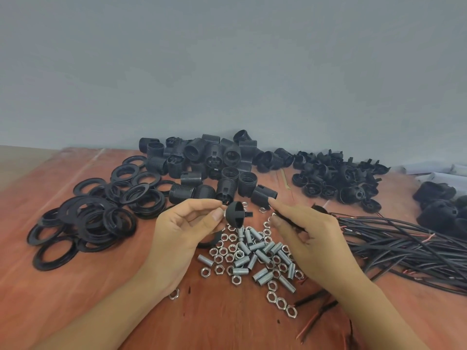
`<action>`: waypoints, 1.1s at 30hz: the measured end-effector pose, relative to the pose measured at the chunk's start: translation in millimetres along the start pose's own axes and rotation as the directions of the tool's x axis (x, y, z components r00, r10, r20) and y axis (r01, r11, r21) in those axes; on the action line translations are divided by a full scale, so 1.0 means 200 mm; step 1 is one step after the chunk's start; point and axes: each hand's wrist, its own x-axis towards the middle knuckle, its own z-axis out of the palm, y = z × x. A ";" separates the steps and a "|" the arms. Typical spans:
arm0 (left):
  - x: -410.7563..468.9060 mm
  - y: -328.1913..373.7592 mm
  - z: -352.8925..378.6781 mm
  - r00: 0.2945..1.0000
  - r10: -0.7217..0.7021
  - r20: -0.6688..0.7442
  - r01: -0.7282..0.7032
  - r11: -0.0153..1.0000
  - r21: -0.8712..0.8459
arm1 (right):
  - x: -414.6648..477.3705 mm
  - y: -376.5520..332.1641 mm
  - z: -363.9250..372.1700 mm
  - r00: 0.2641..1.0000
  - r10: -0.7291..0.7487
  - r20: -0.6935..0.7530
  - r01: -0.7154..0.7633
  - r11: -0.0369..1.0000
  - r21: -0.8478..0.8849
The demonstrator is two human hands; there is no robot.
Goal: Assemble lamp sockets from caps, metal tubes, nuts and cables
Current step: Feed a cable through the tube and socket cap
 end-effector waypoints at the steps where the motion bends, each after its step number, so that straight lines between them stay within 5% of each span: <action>1: 0.00 0.00 0.00 1.000 0.001 0.001 -0.001 1.000 0.002 | 0.00 0.00 -0.01 1.000 0.028 0.007 -0.028 1.000 -0.009; 6: -0.01 -0.01 0.01 1.000 0.016 0.004 -0.016 1.000 0.008 | -0.01 -0.01 -0.03 0.999 0.008 0.038 -0.010 0.998 0.067; 12: -0.01 0.00 0.01 0.998 0.061 0.014 -0.061 0.997 0.041 | -0.02 -0.08 0.00 0.982 -0.159 0.099 0.167 0.982 -0.086; 24: 0.00 0.00 0.00 0.984 0.169 0.060 -0.175 0.976 0.128 | -0.02 -0.13 0.01 0.988 0.052 0.144 -0.057 0.998 0.027; 33: 0.00 0.00 0.00 0.990 0.129 0.050 -0.133 0.987 0.085 | -0.02 -0.13 0.02 0.991 0.033 0.128 -0.030 0.999 -0.026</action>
